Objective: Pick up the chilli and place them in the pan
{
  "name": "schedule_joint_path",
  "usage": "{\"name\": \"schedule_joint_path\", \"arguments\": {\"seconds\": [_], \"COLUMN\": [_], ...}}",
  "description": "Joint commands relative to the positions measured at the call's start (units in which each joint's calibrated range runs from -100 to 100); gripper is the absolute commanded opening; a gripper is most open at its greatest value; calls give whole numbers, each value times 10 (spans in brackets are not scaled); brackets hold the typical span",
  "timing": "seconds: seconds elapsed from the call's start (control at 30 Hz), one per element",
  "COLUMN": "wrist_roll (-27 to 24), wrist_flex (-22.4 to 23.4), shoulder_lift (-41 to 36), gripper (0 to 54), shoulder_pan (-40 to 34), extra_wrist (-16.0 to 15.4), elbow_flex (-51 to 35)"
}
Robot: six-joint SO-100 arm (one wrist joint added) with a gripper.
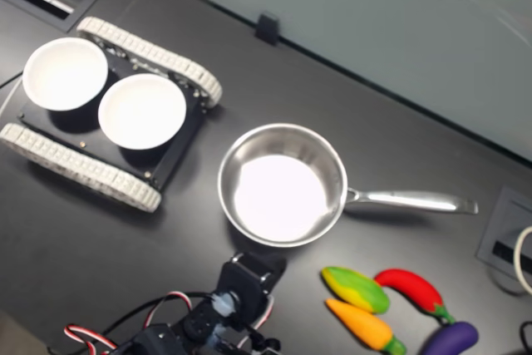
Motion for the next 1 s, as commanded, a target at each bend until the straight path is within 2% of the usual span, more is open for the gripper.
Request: {"name": "schedule_joint_path", "arguments": {"seconds": [0.0,0.23,0.43,0.97], "wrist_roll": [9,23,39,70], "wrist_flex": [0,-33,-84,-103], "shoulder_lift": [55,146,222,403], "gripper": [0,0,1,4], "shoulder_pan": [45,131,190,241], "extra_wrist": [8,5,3,0], "elbow_flex": [-107,-171,-195,-344]}}
